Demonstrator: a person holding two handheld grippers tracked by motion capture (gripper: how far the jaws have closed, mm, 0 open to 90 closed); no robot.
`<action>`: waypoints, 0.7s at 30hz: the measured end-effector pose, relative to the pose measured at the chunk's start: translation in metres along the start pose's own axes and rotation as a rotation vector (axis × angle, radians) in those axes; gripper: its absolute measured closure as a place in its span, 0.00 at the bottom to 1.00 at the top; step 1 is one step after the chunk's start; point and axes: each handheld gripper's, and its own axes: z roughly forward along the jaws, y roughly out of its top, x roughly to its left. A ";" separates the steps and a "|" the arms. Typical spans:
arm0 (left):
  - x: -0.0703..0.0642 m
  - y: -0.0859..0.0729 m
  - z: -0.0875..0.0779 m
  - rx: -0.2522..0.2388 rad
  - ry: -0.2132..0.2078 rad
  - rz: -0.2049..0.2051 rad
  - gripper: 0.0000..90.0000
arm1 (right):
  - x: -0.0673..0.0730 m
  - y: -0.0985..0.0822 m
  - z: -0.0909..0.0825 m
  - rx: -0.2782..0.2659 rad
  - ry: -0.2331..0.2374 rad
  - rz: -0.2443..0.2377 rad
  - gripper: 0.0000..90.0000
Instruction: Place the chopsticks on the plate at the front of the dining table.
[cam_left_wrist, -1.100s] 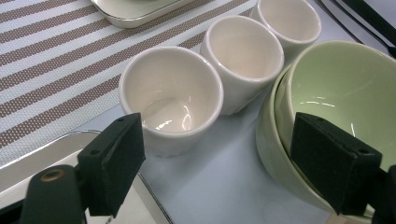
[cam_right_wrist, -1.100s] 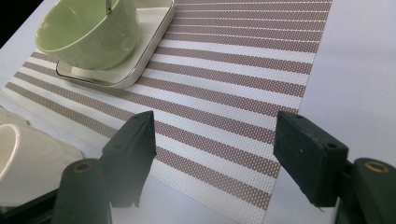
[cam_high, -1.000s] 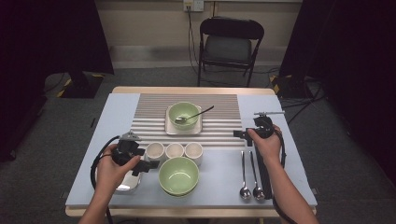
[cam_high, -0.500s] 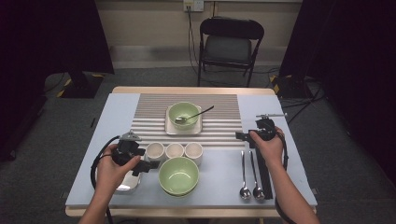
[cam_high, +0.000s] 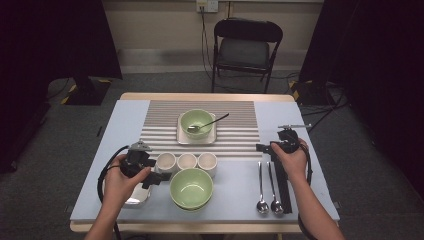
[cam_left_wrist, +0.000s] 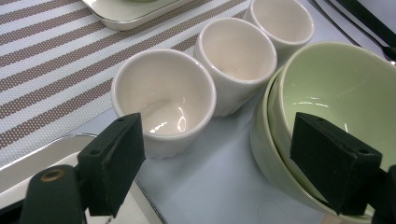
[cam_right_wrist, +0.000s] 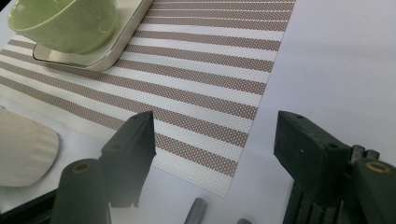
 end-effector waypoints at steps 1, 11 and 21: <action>0.000 0.000 0.000 -0.001 0.000 -0.003 0.19 | -0.001 -0.001 0.000 0.003 -0.002 0.004 0.32; 0.000 0.000 0.001 0.001 0.000 -0.003 0.19 | -0.008 -0.006 -0.002 0.010 -0.014 0.008 0.32; 0.000 0.000 0.001 0.002 0.001 0.000 0.20 | -0.013 -0.010 -0.005 0.009 -0.019 0.016 0.32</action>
